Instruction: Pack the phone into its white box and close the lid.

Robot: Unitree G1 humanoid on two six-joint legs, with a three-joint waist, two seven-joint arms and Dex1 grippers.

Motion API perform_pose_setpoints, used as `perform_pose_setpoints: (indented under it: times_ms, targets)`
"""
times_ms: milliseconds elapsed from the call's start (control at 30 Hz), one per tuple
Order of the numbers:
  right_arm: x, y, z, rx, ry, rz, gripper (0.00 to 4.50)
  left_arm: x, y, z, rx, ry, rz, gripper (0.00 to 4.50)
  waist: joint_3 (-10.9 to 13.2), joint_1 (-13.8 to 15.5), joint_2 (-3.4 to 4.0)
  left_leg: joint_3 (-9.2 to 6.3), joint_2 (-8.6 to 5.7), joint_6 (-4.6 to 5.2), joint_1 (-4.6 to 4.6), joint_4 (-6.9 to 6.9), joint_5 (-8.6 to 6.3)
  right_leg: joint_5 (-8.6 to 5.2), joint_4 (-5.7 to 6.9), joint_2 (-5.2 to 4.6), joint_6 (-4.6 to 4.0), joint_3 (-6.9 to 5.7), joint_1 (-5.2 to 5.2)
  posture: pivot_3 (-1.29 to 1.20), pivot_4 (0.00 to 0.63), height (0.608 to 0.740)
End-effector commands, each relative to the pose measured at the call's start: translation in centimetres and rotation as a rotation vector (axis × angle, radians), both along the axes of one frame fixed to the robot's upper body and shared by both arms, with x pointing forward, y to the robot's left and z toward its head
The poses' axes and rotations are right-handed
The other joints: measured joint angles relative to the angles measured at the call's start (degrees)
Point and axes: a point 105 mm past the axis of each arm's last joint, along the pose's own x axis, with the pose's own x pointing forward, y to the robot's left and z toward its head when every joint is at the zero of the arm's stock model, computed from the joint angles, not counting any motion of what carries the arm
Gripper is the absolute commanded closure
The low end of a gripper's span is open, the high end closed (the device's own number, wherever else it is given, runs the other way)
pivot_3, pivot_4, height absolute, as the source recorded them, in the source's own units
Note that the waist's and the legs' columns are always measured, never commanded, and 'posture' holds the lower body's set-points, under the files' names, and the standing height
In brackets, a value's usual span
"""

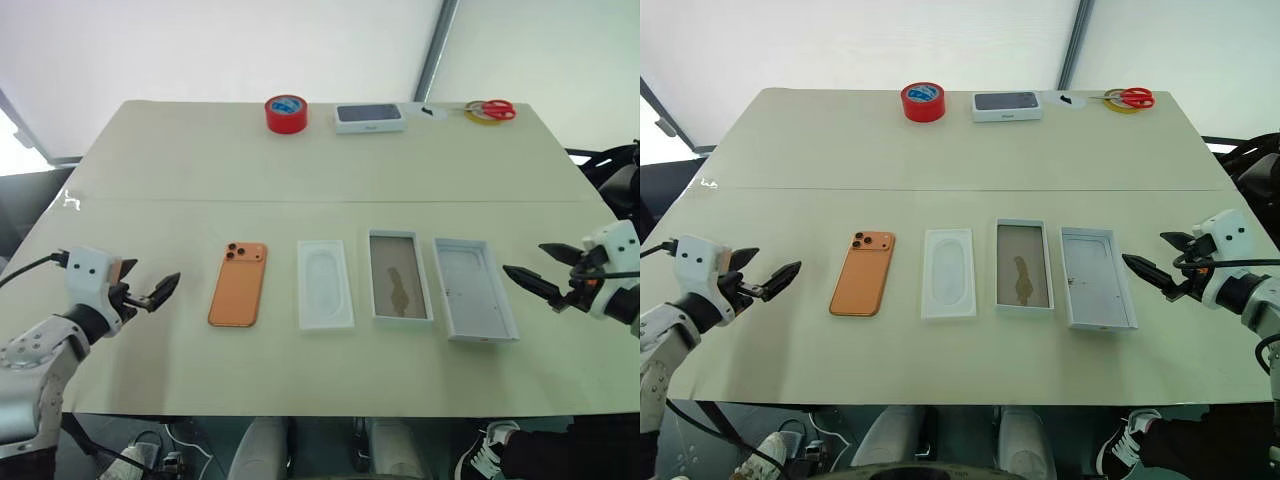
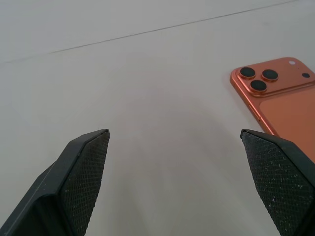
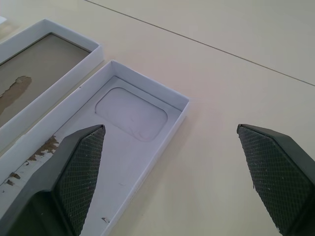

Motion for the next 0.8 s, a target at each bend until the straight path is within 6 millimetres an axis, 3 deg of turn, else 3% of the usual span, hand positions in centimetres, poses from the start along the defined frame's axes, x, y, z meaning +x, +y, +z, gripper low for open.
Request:
perform_pose_setpoints:
  times_ms: [33,800]
  targets:
    - [0.2,-0.4,1.5,-0.027,-0.053,-0.009,0.02,0.3,-0.6,1.2,0.002,-0.047,-0.014,0.04,0.00,-0.01,0.00,0.00,0.00,0.00,0.00,0.00,0.00,0.00,0.00,0.00,0.00,0.00,0.00,0.00,0.150,0.740]
    - [0.9,2.6,0.9,0.002,-0.081,0.042,0.02,0.9,-1.2,1.5,-0.009,-0.073,-0.020,0.04,0.00,0.07,0.00,0.03,0.00,0.00,0.03,0.01,0.00,0.02,0.04,0.01,-0.01,0.02,0.02,0.00,0.150,0.740]
